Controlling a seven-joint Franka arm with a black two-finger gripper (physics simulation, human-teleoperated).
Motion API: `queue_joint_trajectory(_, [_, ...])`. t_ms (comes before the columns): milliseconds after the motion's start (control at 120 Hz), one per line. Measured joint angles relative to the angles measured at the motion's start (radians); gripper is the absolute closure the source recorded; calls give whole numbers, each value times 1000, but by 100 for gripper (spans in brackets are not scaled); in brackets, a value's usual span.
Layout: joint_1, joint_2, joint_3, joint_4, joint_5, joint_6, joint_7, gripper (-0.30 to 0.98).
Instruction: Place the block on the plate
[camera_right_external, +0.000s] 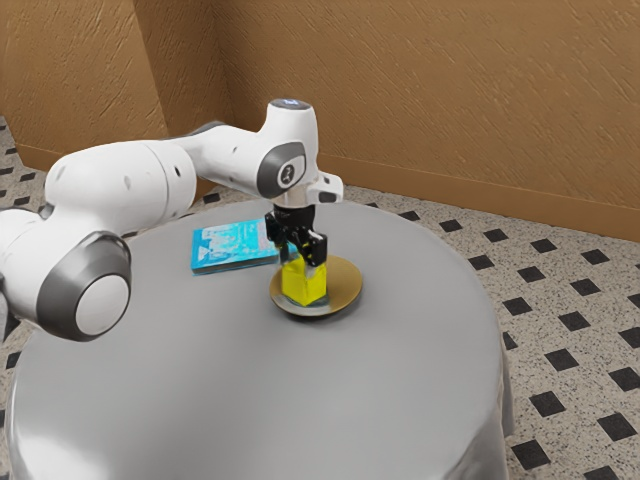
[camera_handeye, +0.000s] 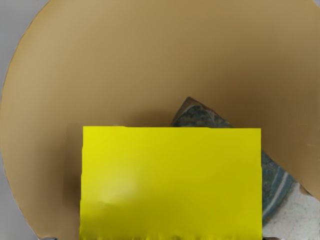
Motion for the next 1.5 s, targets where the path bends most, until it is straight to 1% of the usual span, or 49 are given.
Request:
queue_joint_trajectory(133, [-1, 0, -1, 0, -3, -2, 4, 9])
queue_joint_trajectory(300, [-4, -32, -1, -16, -3, -4, 7, 4])
queue_joint_trajectory(400, [-8, -99, -1, -74, -3, -3, 8, 3])
queue_joint_trajectory(517, [-9, -218, 0, -168, 0, 5, 11, 2])
queue_joint_trajectory(658, [-7, -333, -1, -238, 23, 3, 14, 1])
queue_joint_trajectory(883, [-5, -456, 1, -324, 35, -20, 17, 0])
queue_joint_trajectory(1033, [-2, -508, 3, -361, 40, -38, 19, 0])
queue_joint_trajectory(1133, [0, -531, 9, -356, 38, -68, 33, 0])
queue_joint_trajectory(1250, [2, -558, 11, -315, 36, -148, 50, 0])
queue_joint_trajectory(1367, [28, -522, 8, -204, 38, -246, 65, 0])
queue_joint_trajectory(1500, [31, -511, 6, -148, 33, -328, 85, 0])
